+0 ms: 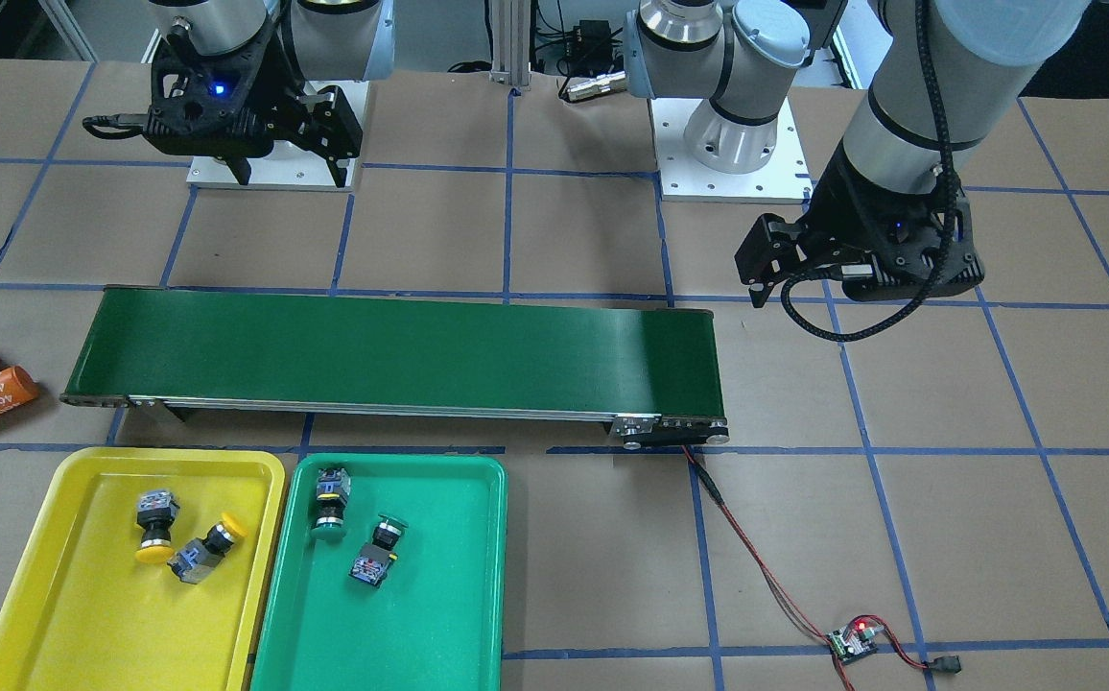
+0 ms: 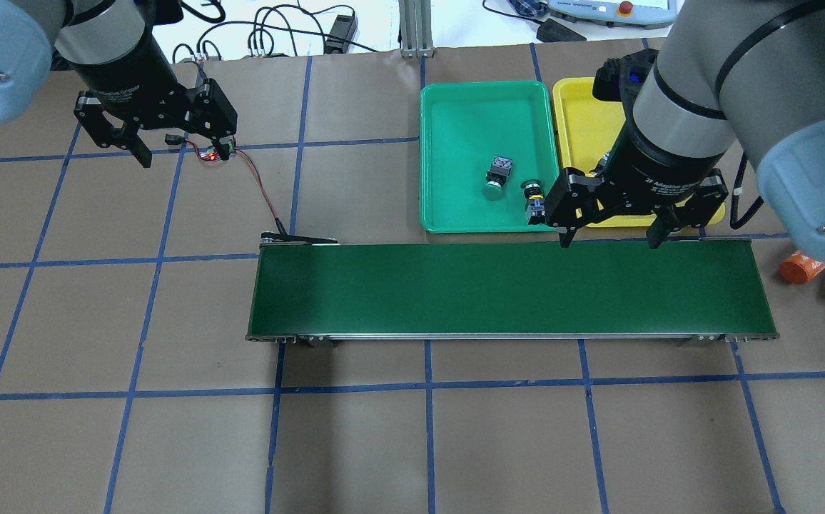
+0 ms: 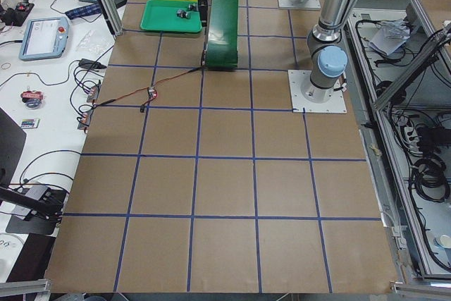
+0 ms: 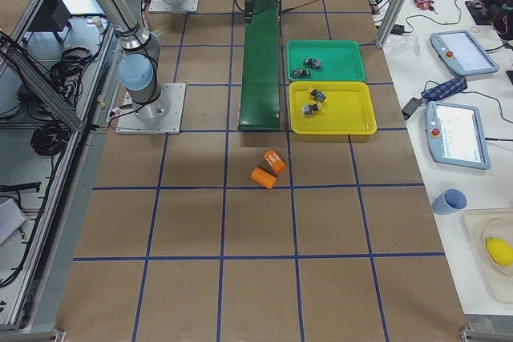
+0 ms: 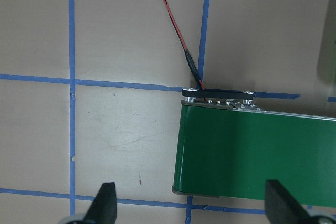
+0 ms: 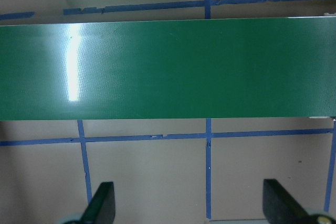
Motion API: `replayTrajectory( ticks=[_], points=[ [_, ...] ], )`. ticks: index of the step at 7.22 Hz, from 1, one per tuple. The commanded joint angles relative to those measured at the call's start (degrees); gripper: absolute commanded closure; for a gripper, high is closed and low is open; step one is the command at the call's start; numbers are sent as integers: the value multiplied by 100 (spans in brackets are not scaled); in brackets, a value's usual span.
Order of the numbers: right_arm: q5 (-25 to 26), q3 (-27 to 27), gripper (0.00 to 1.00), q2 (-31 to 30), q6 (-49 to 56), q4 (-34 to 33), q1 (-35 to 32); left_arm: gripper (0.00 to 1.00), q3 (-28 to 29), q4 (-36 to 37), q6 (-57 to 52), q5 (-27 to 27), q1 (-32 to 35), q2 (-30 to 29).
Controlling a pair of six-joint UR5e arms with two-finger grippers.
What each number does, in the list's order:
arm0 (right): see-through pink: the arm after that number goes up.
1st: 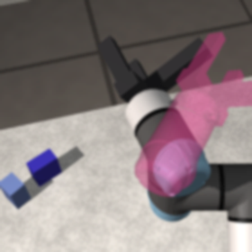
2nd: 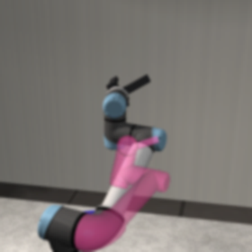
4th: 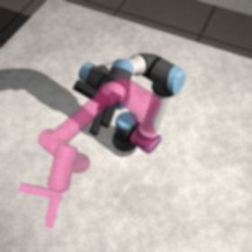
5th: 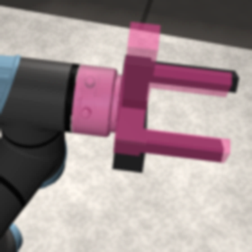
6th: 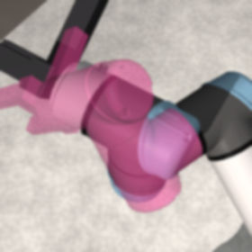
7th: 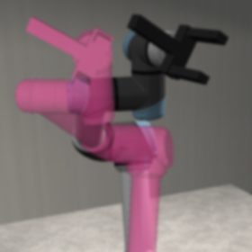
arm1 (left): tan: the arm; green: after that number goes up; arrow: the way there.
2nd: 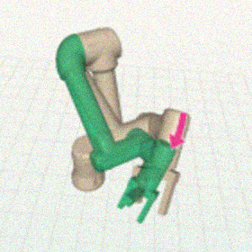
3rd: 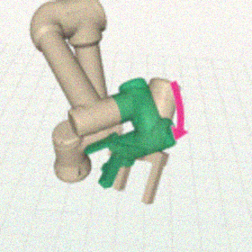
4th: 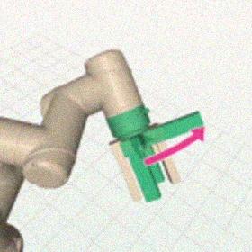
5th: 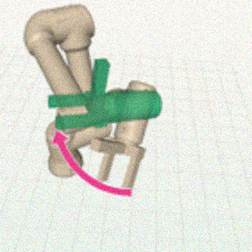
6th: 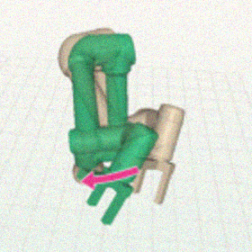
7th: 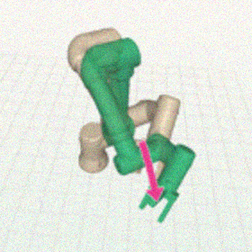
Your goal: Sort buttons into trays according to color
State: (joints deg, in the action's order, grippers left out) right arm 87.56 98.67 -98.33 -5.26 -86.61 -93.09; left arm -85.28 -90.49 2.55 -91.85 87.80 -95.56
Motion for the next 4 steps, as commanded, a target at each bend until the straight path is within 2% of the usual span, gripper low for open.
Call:
replayTrajectory(
  ticks=[1,4],
  points=[
    [77,21,0,-11,227,74,517,0,-6,-4,0,0,0,-7],
    [164,100,0,-90,148,83,415,0,-6,5,9,9,0,-7]
  ],
)
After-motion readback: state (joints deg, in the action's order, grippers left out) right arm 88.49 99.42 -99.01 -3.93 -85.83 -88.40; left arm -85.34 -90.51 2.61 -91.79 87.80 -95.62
